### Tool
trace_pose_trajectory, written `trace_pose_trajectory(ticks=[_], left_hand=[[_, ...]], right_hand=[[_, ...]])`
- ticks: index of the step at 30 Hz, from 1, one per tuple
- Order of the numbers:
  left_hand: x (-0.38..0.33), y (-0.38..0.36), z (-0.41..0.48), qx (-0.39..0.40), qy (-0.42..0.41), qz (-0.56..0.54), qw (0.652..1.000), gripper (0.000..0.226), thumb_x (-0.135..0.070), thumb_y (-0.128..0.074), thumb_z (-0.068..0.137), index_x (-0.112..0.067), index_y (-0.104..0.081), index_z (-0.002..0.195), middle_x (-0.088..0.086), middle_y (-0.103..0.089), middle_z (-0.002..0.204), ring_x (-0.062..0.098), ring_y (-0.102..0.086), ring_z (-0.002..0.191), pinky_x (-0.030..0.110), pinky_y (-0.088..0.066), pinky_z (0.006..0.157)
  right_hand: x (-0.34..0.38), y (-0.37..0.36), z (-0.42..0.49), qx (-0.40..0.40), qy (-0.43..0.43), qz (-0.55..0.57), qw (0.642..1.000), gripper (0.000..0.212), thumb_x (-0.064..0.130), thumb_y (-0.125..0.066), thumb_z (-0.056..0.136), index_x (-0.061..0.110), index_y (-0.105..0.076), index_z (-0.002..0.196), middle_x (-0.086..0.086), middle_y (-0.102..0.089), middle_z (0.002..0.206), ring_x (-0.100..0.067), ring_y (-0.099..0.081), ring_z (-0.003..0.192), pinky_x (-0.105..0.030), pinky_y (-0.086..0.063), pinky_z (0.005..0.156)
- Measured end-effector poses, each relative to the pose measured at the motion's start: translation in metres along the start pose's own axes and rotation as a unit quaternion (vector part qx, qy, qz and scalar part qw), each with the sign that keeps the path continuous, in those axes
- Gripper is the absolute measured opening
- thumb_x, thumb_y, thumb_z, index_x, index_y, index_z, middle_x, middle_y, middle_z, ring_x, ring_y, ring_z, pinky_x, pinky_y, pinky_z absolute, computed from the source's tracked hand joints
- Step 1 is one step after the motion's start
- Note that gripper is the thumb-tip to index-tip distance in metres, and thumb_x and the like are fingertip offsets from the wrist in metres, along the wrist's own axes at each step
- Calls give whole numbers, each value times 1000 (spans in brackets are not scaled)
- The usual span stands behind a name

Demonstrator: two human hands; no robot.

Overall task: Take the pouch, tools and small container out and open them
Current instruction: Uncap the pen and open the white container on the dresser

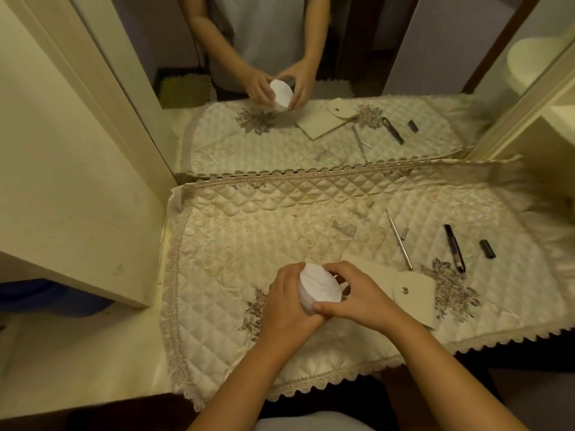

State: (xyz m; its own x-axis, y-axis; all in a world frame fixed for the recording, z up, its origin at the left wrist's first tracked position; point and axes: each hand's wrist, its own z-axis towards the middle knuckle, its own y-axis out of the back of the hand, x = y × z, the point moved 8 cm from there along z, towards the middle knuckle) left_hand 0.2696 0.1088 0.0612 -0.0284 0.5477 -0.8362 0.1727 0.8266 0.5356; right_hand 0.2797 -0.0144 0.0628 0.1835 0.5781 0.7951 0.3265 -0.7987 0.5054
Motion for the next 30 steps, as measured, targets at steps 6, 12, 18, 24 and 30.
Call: trace_pose_trajectory(ticks=[6,12,18,24,30], left_hand=[[9,-9,-6,11,10,-17,1000,84,-53,-64,53,-21,-35,125,-10,-41,117,11,-45,108,36,-44,94],[12,-6,-6,13,4,-20,1000,85,-54,-66,53,-20,-36,125,-12,-40,117,9,-44,110,27,-41,92],[12,-6,-6,25,-2,-25,999,88,-56,-65,52,-20,-36,127,-13,-39,118,10,-44,113,28,-41,95],[21,-7,-12,40,-15,-58,997,82,-45,-77,55,-35,-33,124,-19,-41,121,-4,-40,115,18,-38,97],[23,6,-12,-7,2,-72,997,88,-46,-80,53,-35,-33,126,-27,-38,118,-2,-44,113,17,-37,94]], right_hand=[[-8,0,-1,15,-15,-27,999,71,37,-81,60,21,-52,122,10,-52,108,5,-50,89,-10,-38,70],[-5,0,1,18,-18,-34,999,65,39,-82,57,21,-57,115,10,-56,104,-1,-53,88,-14,-41,72],[4,1,2,44,-10,-70,997,62,39,-82,58,18,-60,113,6,-58,101,-1,-52,83,-22,-47,78],[8,9,2,66,-22,-53,996,49,34,-80,63,20,-63,107,11,-60,94,-3,-54,80,-21,-46,77],[5,10,9,59,-18,24,998,41,35,-76,69,24,-65,107,5,-66,106,-12,-60,88,-27,-49,79]])
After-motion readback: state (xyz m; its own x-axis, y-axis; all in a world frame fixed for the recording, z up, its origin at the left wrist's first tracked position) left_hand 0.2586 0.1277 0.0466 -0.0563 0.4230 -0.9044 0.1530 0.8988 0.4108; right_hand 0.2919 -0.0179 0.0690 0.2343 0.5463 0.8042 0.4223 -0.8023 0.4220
